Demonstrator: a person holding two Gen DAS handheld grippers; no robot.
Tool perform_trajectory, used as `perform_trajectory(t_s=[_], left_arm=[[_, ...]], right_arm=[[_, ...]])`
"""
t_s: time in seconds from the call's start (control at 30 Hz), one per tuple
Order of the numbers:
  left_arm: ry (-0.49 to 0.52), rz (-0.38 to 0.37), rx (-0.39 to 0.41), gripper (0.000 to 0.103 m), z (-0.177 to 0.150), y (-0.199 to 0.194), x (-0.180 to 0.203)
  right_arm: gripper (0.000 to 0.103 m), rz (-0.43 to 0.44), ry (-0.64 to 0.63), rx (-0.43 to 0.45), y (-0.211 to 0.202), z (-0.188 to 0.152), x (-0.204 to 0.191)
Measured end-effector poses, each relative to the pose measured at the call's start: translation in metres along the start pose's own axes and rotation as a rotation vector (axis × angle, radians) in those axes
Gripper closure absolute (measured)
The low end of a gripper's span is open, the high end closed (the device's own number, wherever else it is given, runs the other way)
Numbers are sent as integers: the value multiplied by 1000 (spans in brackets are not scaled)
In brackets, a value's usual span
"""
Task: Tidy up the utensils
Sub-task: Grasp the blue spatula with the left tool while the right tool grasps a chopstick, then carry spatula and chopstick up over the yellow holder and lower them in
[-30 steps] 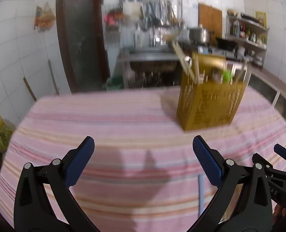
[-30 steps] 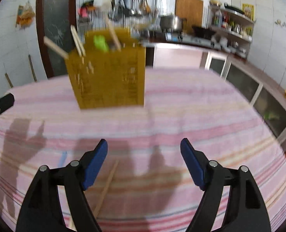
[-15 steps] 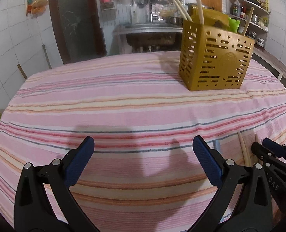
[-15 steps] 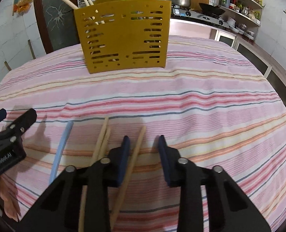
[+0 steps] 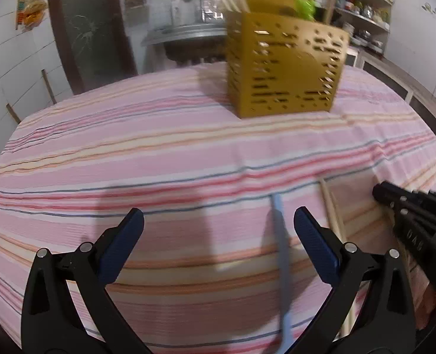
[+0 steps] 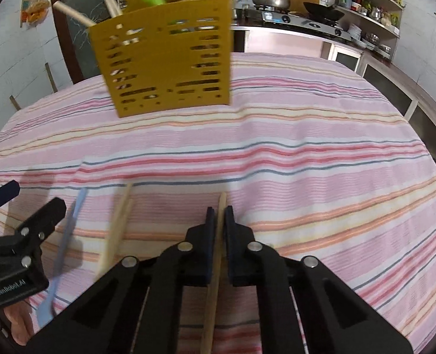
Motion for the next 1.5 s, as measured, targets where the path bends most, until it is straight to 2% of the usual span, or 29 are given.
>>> perform_trajectory(t_s=[0.07, 0.13, 0.2, 0.33, 0.43, 0.57, 0.7, 0.93, 1.07, 1.3, 1.5], left_arm=[[1, 0, -23, 14, -4, 5, 6], [18, -12, -58, 29, -8, 12, 16], [23, -8, -60, 34, -9, 14, 21], [4, -24, -67, 58, -7, 14, 26], [10, -16, -75, 72, -6, 16, 30], [-2, -3, -92, 82, -3, 19, 33], [-8, -2, -91, 97, 2, 22, 33], [-40, -15, -74, 97, 4, 17, 28], [-53, -18, -31, 97, 9, 5, 21], [-83, -2, 89, 97, 25, -34, 5], [-118, 6, 188, 97, 43, -70, -14]], right_arm=[[96, 16, 23, -4, 1, -1, 9], [96, 31, 29, -4, 2, -1, 11], [96, 23, 17, 2, 3, -1, 8], [96, 26, 14, 3, 4, -3, 7], [96, 51, 30, -4, 4, -3, 10], [96, 71, 33, -15, 5, -4, 12], [96, 68, 18, -19, 6, -4, 10], [96, 77, 26, -2, 3, -1, 10], [97, 94, 44, 26, -6, 4, 10], [97, 115, 59, 130, -34, 22, 7], [97, 131, 79, 260, -71, 46, 14]])
Point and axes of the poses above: each gripper's, at about its wrist camera, not at the fingertips, and y roughly the way its jaws point, x to its right, z to its top, the point moved 10 cm from there along y, roughly the way its jaws point, and after that the axes turned 6 degrees about -z, right-handed, at the moved point
